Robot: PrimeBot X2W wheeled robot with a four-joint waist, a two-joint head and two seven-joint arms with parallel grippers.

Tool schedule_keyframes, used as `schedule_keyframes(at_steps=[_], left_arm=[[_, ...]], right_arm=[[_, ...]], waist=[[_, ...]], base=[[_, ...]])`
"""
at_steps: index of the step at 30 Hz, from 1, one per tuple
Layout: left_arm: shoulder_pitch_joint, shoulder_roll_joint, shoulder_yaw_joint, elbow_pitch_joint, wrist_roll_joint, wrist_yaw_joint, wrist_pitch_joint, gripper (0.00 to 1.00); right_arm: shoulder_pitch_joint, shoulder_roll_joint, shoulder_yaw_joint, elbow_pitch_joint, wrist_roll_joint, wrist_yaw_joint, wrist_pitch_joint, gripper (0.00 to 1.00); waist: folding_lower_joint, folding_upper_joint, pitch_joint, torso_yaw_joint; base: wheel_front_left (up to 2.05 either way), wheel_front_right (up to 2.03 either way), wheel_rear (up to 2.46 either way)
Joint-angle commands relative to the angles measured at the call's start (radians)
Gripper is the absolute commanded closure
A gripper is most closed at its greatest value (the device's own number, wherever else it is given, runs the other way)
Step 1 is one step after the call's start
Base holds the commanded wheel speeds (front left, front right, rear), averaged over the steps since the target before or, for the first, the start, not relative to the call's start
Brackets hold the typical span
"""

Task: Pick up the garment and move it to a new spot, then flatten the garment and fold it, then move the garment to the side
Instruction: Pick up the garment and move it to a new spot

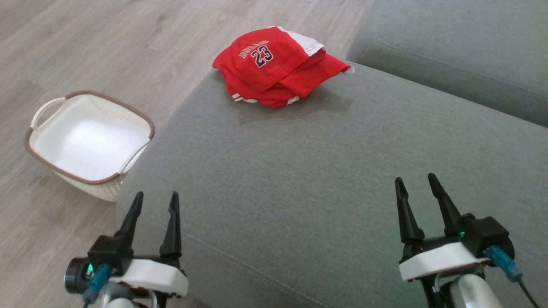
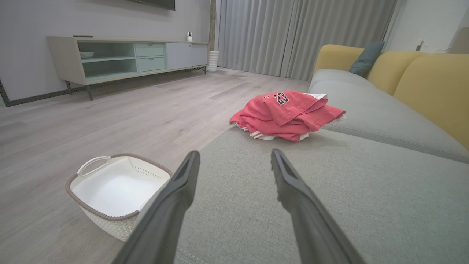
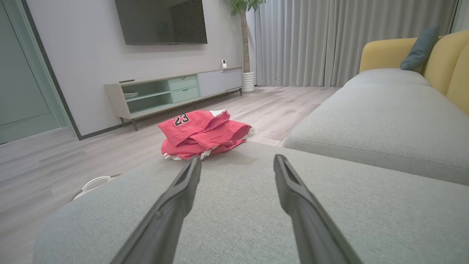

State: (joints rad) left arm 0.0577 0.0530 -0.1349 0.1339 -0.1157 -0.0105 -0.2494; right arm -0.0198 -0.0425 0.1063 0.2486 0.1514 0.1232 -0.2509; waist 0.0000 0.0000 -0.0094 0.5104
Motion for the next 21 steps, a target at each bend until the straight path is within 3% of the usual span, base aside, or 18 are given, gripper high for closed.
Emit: schedule_keyframes(at_steps=[1, 6, 13, 21], left_arm=[[-0.033, 0.003, 0.039, -0.033, 0.007, -0.006, -0.012, 0.0], [-0.086, 0.027, 0.07, -0.062, 0.009, -0.019, -0.012, 0.0], [-0.347, 0.136, 0.083, -0.074, 0.041, -0.068, 0.001, 0.0], [-0.733, 0.243, 0.021, 0.07, -0.015, -0.115, 0.176, 0.0]], right_arm=[[-0.039, -0.008, 0.016, -0.037, 0.004, 0.008, -0.011, 0.0], [-0.044, -0.008, -0.001, -0.061, -0.017, 0.008, -0.011, 0.0], [-0.099, -0.008, -0.019, -0.095, -0.078, 0.008, -0.011, 0.0], [-0.189, -0.008, -0.015, -0.122, -0.14, 0.008, -0.011, 0.0]], waist=[[0.0, 0.0, 0.005, -0.011], [0.0, 0.0, 0.054, -0.064], [0.0, 0.0, 0.197, -0.154], [0.0, 0.0, 0.37, -0.252]], base=[[0.0, 0.0, 0.0], [0.0, 0.0, 0.0], [0.0, 0.0, 0.0], [0.0, 0.0, 0.0]])
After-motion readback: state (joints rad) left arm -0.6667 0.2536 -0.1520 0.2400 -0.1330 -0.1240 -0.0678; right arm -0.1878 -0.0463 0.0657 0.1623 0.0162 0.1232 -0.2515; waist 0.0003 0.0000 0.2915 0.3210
